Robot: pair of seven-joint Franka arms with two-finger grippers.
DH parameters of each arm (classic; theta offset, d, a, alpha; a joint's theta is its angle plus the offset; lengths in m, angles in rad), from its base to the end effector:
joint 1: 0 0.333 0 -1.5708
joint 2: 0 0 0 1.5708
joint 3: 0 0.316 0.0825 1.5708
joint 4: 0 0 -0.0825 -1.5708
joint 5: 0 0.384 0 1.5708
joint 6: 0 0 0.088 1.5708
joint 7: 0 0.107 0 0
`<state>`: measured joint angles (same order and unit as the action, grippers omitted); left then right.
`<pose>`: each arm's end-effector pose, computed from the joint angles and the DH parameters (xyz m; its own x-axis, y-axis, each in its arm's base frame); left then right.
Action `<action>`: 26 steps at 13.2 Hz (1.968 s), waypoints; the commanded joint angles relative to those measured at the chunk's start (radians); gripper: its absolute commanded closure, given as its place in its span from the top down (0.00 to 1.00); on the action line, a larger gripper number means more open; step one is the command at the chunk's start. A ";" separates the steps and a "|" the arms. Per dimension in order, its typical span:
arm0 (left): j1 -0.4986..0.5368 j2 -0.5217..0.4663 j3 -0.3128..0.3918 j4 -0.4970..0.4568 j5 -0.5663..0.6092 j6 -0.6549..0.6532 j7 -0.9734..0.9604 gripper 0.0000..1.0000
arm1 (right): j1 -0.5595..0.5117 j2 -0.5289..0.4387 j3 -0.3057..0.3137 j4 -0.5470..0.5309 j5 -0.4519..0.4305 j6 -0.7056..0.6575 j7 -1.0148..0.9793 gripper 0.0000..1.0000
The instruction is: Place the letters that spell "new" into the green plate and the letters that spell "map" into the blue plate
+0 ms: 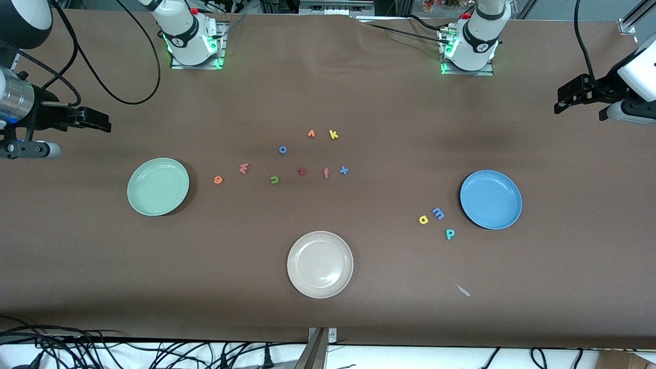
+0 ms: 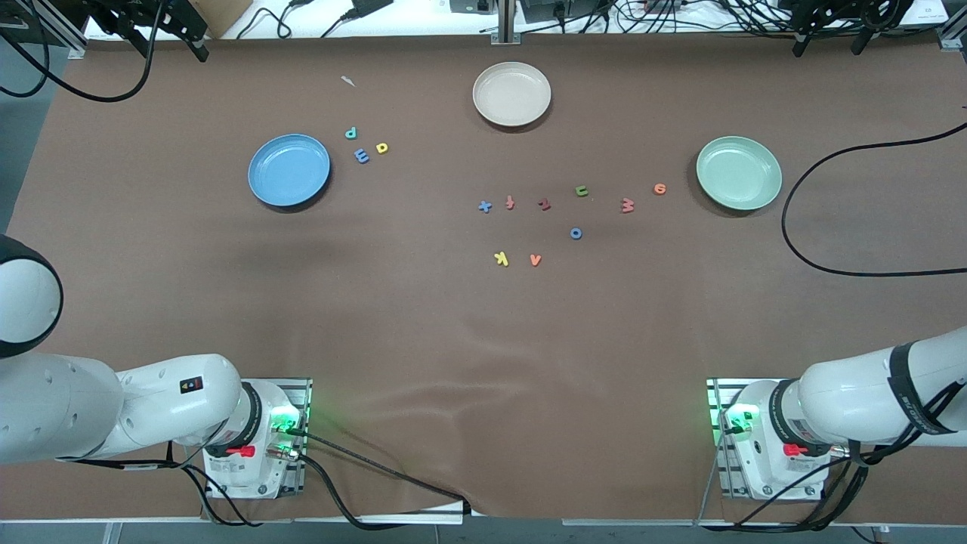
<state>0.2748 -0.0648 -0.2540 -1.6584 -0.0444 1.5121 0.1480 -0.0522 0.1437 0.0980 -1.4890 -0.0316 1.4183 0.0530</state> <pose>0.5273 0.0017 0.6125 0.9887 -0.1276 -0.0784 -0.1248 -0.9914 0.0401 0.5781 0.0188 0.5696 0.9775 -0.0110 -0.2108 -0.0051 -0.9996 0.0287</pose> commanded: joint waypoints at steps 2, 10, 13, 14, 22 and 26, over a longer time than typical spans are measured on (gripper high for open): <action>-0.006 0.023 -0.004 0.036 -0.002 -0.026 -0.010 1.00 | 0.002 0.007 -0.004 0.016 0.016 -0.009 -0.010 1.00; -0.012 0.025 -0.005 0.043 0.000 -0.023 -0.008 1.00 | 0.002 0.007 -0.004 0.016 0.018 -0.012 -0.004 1.00; -0.014 0.025 -0.042 0.045 0.004 -0.024 -0.010 1.00 | 0.002 0.007 -0.004 0.016 0.018 -0.013 -0.004 1.00; -0.014 0.025 -0.042 0.048 0.014 -0.024 -0.010 1.00 | 0.002 0.007 -0.004 0.015 0.018 -0.013 -0.001 1.00; -0.008 0.026 -0.048 0.055 0.021 -0.027 -0.002 1.00 | 0.002 0.007 -0.004 0.015 0.018 -0.013 -0.001 1.00; -0.014 0.026 -0.053 0.057 0.023 -0.026 -0.001 1.00 | 0.002 0.007 -0.004 0.015 0.018 -0.013 -0.001 1.00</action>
<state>0.2633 -0.0557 -0.2980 -1.6392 -0.0426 1.5081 0.1451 -0.0522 0.1464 0.0980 -1.4890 -0.0312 1.4178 0.0531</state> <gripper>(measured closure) 0.000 0.000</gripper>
